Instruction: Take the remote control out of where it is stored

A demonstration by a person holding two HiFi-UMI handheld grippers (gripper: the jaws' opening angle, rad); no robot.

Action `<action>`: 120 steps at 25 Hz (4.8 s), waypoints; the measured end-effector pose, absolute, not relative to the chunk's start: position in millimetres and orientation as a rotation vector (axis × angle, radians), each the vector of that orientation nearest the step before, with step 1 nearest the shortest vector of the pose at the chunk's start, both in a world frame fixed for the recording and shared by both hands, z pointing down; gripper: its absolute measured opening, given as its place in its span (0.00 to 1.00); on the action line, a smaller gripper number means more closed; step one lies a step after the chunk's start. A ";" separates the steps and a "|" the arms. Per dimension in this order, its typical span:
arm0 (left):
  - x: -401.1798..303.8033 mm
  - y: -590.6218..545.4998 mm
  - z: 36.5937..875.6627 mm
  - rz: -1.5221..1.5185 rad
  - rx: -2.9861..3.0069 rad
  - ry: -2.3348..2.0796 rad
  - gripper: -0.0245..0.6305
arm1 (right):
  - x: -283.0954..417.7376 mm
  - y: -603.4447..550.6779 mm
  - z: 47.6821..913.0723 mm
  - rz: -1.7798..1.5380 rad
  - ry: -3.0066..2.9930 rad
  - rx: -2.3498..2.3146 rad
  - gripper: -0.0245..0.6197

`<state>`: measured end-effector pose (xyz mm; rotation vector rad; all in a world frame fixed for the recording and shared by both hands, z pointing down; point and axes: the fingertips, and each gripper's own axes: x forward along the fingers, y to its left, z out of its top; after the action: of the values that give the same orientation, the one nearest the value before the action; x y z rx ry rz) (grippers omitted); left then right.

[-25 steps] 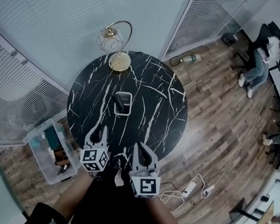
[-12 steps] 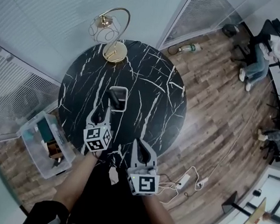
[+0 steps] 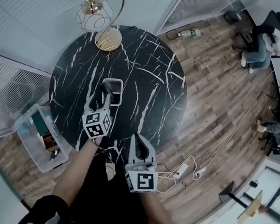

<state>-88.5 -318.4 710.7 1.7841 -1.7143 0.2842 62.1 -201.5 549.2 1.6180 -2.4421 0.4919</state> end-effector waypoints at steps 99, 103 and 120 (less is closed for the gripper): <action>-74.0 -87.5 475.8 0.250 2.150 -1.908 0.34 | 87.0 -124.7 470.6 0.330 -2.675 1.573 0.04; -87.9 -57.8 464.2 0.243 2.149 -1.911 0.34 | 75.5 -100.9 459.1 0.304 -2.675 1.567 0.04; -139.6 36.8 454.2 0.194 2.335 -1.732 0.34 | 27.4 15.9 436.1 0.218 -2.539 1.701 0.04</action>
<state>-139.6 36.8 454.2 2.3346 -1.7316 0.1943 27.4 15.9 436.1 1.7006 -2.5391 0.2180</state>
